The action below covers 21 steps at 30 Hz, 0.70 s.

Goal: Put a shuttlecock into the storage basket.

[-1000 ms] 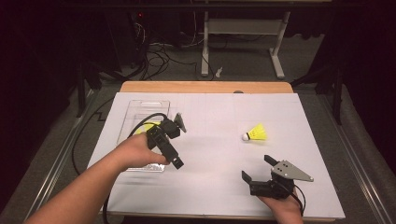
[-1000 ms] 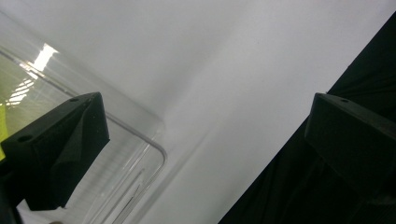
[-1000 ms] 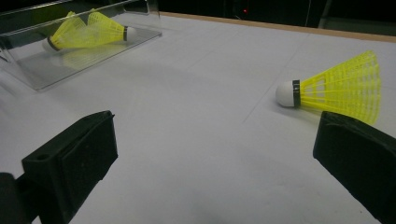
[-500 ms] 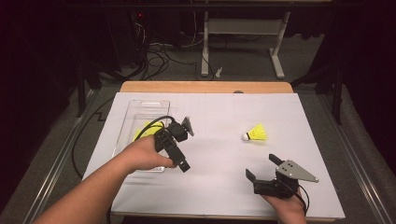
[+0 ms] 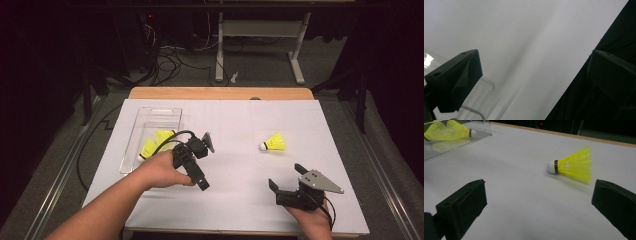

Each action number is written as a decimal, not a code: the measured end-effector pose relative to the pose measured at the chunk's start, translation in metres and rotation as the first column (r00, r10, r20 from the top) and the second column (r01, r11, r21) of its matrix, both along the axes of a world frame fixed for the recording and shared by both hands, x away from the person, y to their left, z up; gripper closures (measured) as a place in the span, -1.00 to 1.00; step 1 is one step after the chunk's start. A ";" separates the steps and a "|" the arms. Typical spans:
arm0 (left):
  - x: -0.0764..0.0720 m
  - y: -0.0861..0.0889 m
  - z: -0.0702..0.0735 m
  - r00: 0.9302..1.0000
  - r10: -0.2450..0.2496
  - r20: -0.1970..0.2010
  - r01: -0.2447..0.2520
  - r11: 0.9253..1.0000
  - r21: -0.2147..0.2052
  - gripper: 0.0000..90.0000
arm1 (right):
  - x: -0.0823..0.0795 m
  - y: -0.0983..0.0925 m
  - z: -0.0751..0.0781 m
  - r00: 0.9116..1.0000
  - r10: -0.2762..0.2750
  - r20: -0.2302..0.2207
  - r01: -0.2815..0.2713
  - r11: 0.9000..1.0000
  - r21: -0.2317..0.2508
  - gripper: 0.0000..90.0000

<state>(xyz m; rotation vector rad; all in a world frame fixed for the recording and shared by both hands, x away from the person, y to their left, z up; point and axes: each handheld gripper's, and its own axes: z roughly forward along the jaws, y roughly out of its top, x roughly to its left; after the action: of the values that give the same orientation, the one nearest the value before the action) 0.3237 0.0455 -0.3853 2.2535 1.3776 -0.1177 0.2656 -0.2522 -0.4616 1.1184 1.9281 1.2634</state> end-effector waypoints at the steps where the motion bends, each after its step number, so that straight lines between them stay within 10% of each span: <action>1: -0.001 0.000 -0.001 1.000 0.000 0.000 0.000 1.000 0.000 -0.98 | 0.001 0.000 0.001 1.000 -0.005 0.001 0.005 1.000 -0.003 -0.99; 21: -0.005 0.004 -0.010 1.000 -0.007 -0.001 0.007 1.000 -0.008 -0.98 | 0.062 -0.010 0.022 0.994 -0.110 -0.012 0.109 0.994 -0.017 -0.82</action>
<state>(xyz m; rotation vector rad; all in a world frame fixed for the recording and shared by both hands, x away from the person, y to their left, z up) 0.3190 0.0491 -0.3949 2.2528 1.3672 -0.1264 0.3276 -0.2619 -0.4399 1.2100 1.8567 1.1821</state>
